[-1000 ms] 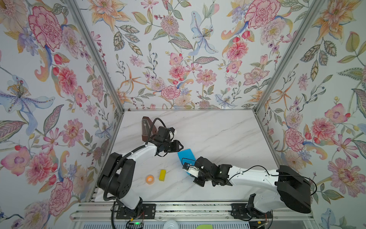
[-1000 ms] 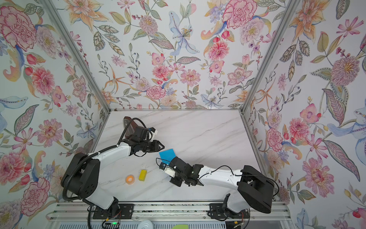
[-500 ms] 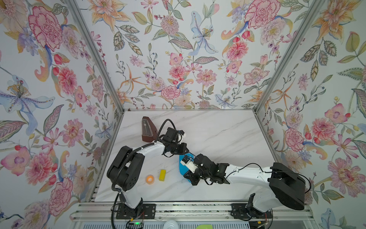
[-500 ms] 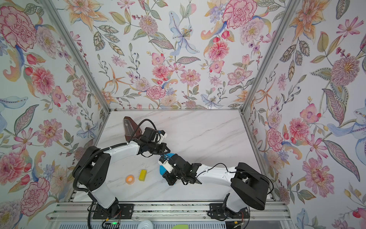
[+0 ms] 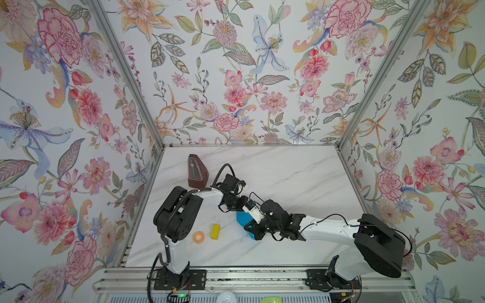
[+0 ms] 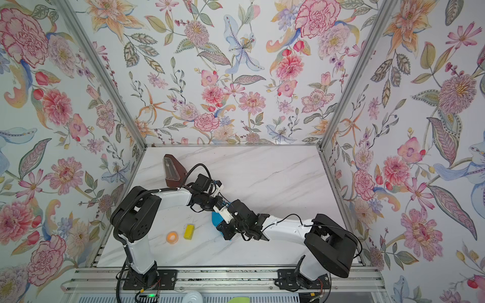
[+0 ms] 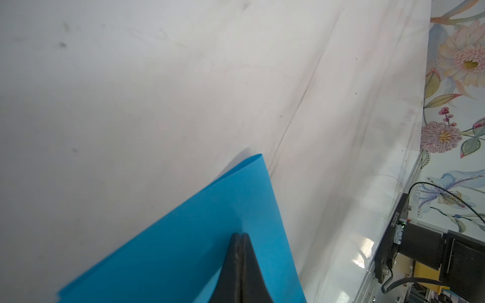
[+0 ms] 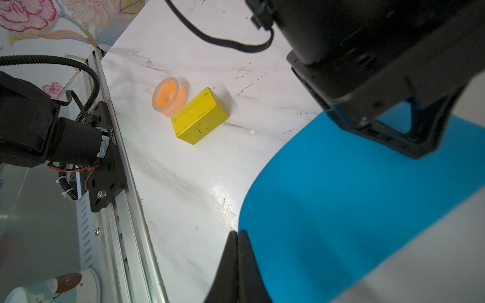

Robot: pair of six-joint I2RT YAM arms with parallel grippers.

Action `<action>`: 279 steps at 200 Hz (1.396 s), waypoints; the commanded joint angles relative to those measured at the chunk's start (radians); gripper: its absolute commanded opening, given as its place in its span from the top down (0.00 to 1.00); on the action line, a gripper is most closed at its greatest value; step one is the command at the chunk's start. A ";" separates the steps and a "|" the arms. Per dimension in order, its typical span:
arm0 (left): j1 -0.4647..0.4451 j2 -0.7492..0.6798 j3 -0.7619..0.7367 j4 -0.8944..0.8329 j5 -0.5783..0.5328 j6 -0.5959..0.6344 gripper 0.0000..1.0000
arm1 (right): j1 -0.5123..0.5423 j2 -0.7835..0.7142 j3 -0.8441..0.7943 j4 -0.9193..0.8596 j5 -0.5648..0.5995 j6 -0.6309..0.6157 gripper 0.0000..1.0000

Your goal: Fold a paper plane with a square sheet of paper (fold left side to right side)

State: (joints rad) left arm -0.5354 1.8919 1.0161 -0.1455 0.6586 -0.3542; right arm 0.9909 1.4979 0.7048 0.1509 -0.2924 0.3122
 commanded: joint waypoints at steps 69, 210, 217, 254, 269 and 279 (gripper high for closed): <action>-0.005 0.041 -0.026 -0.029 0.004 0.081 1.00 | -0.077 0.065 0.007 -0.048 -0.010 -0.002 1.00; -0.006 0.048 -0.014 -0.051 0.012 0.113 1.00 | -0.147 0.147 0.009 -0.028 -0.017 -0.048 1.00; -0.005 0.049 -0.013 -0.052 0.012 0.113 1.00 | -0.150 0.150 0.009 -0.026 -0.017 -0.048 1.00; -0.005 0.048 -0.012 -0.054 0.013 0.116 1.00 | -0.157 0.166 0.009 -0.020 -0.015 -0.054 1.00; -0.007 0.048 -0.011 -0.054 0.015 0.116 1.00 | -0.158 0.169 0.012 -0.016 -0.016 -0.055 1.00; -0.007 0.048 -0.011 -0.057 0.015 0.118 1.00 | -0.160 0.171 0.013 -0.016 -0.016 -0.057 1.00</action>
State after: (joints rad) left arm -0.5354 1.8984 1.0126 -0.1356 0.6819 -0.2649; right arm 0.8398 1.6497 0.7052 0.1257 -0.3038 0.2760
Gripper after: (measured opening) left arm 0.044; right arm 0.048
